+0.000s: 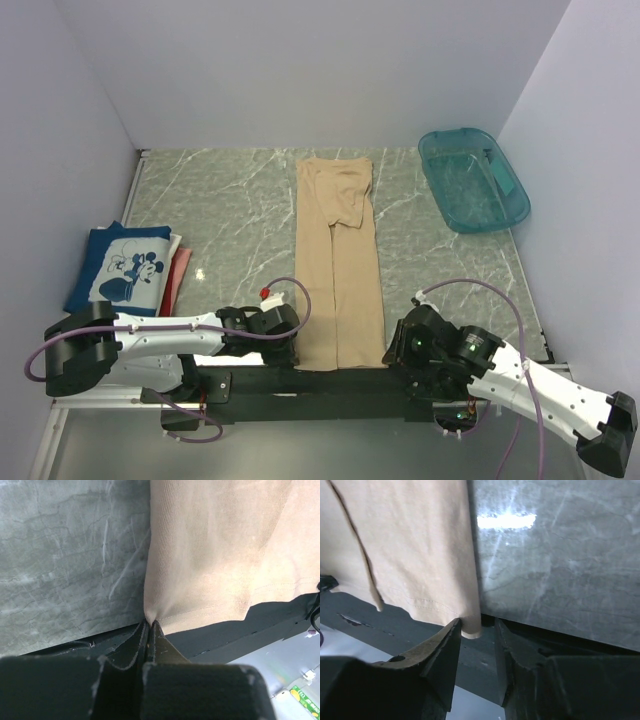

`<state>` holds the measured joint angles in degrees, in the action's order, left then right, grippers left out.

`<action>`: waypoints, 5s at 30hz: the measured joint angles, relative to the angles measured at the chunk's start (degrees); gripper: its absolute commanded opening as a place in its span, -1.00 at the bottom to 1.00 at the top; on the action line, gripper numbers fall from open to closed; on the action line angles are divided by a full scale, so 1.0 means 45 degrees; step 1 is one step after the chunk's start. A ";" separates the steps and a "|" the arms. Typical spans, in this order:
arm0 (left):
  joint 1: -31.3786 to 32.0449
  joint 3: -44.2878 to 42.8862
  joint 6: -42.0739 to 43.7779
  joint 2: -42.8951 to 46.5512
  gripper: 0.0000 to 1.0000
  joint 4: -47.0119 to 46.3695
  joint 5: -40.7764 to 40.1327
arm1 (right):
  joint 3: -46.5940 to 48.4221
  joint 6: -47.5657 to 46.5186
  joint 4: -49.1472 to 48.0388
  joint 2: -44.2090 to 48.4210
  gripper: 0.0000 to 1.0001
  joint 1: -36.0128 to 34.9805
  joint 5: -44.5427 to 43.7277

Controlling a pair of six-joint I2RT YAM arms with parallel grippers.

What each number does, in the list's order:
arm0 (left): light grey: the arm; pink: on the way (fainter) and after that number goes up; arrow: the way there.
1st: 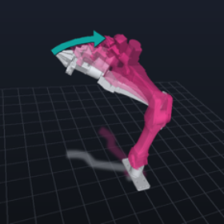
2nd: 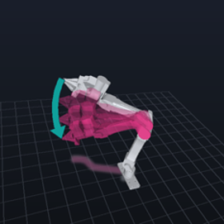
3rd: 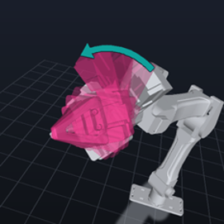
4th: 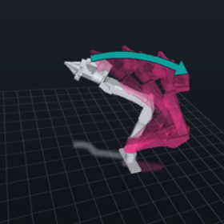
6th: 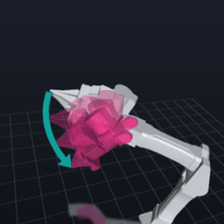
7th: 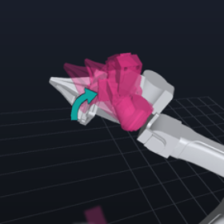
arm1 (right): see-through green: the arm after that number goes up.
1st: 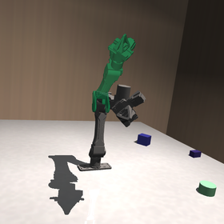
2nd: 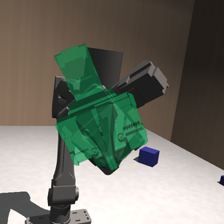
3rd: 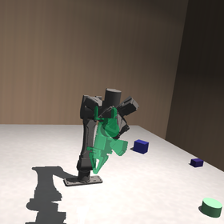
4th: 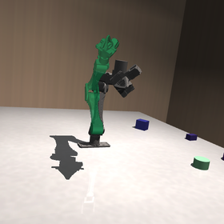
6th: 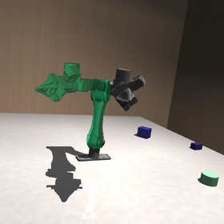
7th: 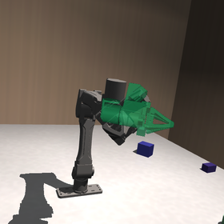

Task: Fold and stack the t-shirts
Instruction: Fold the tshirt

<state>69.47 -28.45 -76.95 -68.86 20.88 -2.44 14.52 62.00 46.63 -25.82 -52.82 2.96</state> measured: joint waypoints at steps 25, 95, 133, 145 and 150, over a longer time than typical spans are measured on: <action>-0.0597 -0.2477 0.1064 -0.0039 -0.99 0.1462 -0.0520 | 0.2288 -0.1146 -0.0792 -0.1923 -0.92 0.0709 0.0078; -0.9923 -1.2959 0.5809 -1.0535 0.04 0.1375 0.1394 | 1.1749 -0.5124 -0.7164 -1.7014 -0.06 0.9165 0.2885; -0.9355 -1.4955 0.5659 -1.2347 -0.94 0.1035 0.1379 | 1.5280 -0.5843 -0.6212 -1.9681 -0.59 0.6625 0.1253; -0.9981 -1.5237 0.6091 -1.2628 -0.93 0.1316 0.1681 | 1.5348 -0.5906 -0.5867 -1.9958 -0.59 0.6878 0.1156; -1.0044 -1.5227 0.6169 -1.2638 -0.99 0.1321 0.1758 | 1.5339 -0.5901 -0.5867 -2.0366 -0.59 0.7533 0.1141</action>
<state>24.27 -96.97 -49.19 -125.73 26.83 5.48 83.55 35.44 20.23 -117.47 -18.92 8.10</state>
